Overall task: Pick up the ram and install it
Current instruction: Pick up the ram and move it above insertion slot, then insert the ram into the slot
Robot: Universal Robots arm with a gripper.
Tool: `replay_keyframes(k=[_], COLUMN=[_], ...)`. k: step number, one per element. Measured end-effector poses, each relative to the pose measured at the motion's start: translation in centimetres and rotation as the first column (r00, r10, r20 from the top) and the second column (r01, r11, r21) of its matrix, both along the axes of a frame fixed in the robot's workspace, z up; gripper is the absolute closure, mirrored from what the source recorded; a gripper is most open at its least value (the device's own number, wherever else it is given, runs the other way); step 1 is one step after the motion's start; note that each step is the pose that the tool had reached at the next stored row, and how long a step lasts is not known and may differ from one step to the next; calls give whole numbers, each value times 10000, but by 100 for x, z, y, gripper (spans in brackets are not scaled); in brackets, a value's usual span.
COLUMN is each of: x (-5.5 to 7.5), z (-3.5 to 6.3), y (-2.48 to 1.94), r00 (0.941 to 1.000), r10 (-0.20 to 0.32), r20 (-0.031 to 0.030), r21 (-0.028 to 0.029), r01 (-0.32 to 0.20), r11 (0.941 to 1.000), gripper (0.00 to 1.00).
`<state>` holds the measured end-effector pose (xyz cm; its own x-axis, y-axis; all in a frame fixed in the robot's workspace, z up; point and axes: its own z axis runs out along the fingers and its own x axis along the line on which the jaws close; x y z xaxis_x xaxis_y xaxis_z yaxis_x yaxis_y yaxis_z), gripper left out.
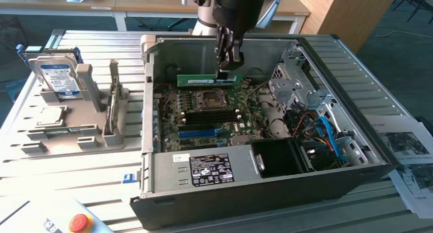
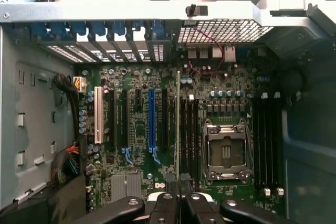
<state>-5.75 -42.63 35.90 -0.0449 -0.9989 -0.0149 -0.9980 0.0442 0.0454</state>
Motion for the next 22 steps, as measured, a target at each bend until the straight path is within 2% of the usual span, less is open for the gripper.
replay_keyframes(k=[5, 7, 12, 22], x=[28, 52, 61, 61], z=[-1, -6, -84, -85], y=[0, 43, 44, 44], r00=[10000, 10000, 10000, 10000], r10=[0, 1, 1, 1], r20=[-1, 0, 0, -1], r21=[0, 4, 4, 3], r01=[0, -1, -1, -1], r11=[10000, 10000, 10000, 10000], gripper=[88, 88, 88, 88])
